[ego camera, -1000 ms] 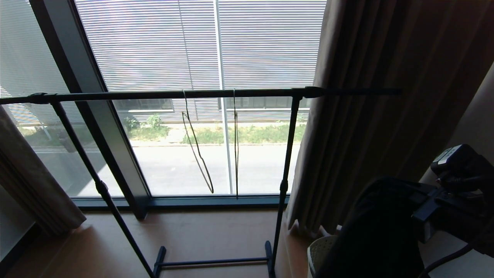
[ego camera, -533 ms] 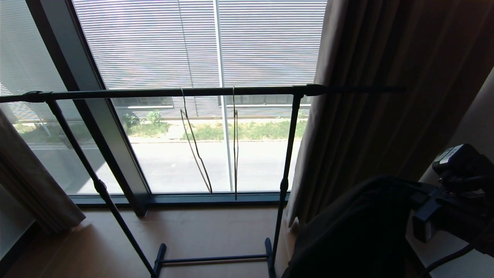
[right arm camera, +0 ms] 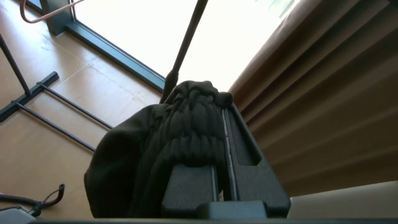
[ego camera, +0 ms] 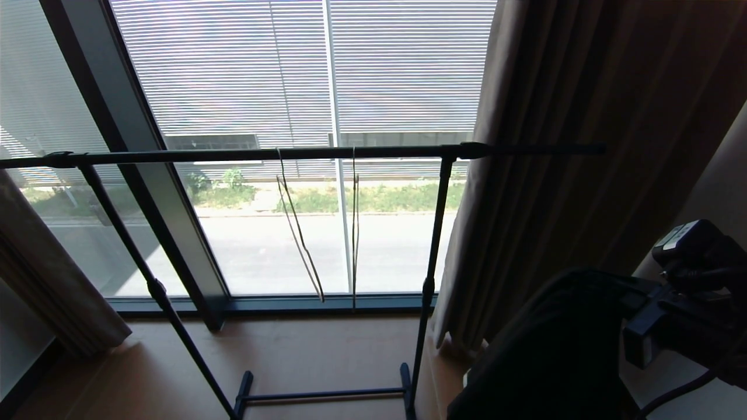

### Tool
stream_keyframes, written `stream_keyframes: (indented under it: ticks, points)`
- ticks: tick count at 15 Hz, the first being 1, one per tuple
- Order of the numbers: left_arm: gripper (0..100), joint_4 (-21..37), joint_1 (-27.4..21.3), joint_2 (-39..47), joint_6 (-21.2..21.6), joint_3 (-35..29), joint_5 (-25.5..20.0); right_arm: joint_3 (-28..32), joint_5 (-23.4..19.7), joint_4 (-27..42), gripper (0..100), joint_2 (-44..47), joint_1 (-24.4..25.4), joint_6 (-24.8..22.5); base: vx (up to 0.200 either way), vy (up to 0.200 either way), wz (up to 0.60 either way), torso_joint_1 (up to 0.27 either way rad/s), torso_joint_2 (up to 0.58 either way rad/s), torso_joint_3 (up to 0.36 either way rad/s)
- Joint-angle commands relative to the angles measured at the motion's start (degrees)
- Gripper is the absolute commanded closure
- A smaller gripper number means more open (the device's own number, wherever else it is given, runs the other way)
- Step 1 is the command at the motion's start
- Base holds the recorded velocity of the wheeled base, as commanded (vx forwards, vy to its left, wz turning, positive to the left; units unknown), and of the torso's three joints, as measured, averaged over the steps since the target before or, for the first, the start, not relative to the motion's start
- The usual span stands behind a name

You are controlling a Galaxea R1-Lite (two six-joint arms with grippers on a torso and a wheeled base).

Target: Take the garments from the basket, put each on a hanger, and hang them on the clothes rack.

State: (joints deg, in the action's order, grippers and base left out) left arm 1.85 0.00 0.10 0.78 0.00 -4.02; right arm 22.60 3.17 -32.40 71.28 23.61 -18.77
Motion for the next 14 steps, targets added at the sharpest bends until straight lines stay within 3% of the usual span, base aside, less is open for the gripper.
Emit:
stream_keyframes:
  ticks: [1, 5, 9, 11, 14]
  points:
    - [0, 0.0, 0.0, 0.0, -0.1, 0.0, 0.0, 0.0, 0.0, 0.0, 100, 0.1, 0.1, 0.0, 0.000, 0.000, 0.00, 0.000, 0.00, 0.000]
    - [0, 0.0, 0.0, 0.0, 0.0, 0.0, 0.0, 0.1, 0.0, 0.0, 100, 0.4, 0.1, 0.0, 0.000, 0.000, 0.00, 0.000, 0.00, 0.000]
    - [0, 0.0, 0.0, 0.0, -0.2, 0.0, 0.0, 0.1, 0.0, 0.0, 100, 0.3, 0.1, 0.0, -0.200, 0.000, 0.00, 0.016, 0.00, -0.004]
    - [0, 0.0, 0.0, 0.0, -0.2, 0.0, -0.1, 0.2, 0.0, 0.0, 100, 0.4, 0.1, 0.0, -0.200, 0.200, 0.00, -0.012, 0.00, 0.005]
    - [0, 0.0, 0.0, 0.0, -0.1, 0.0, -0.1, 0.1, 0.0, 0.0, 100, 1.2, 0.1, 0.0, 0.000, 0.200, 0.00, -0.009, 0.00, 0.006]
